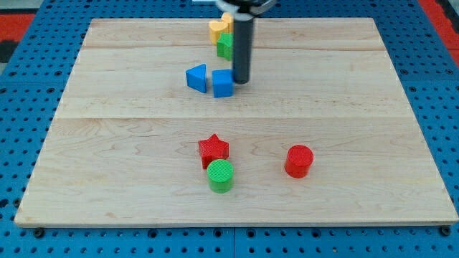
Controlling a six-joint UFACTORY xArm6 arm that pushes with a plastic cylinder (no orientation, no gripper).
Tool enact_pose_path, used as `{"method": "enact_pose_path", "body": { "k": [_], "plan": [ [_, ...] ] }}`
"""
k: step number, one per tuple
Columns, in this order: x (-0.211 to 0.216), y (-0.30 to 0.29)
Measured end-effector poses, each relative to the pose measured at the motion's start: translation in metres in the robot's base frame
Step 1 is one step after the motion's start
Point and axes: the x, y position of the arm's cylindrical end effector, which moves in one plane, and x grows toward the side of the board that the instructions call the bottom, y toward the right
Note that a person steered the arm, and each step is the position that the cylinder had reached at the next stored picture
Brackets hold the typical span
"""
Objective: Push the green circle to the left of the blue blocks
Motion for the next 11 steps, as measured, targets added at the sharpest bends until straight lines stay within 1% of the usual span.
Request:
{"method": "enact_pose_path", "body": {
  "k": [1, 3, 4, 5, 6, 7, 8, 9, 10, 11],
  "plan": [
    [0.015, -0.027],
    [0.010, -0.053],
    [0.077, 0.019],
    [0.129, 0.010],
    [0.149, 0.047],
    [0.189, 0.044],
    [0.208, 0.020],
    [0.123, -0.094],
    [0.125, -0.142],
    [0.141, -0.085]
  ]
}}
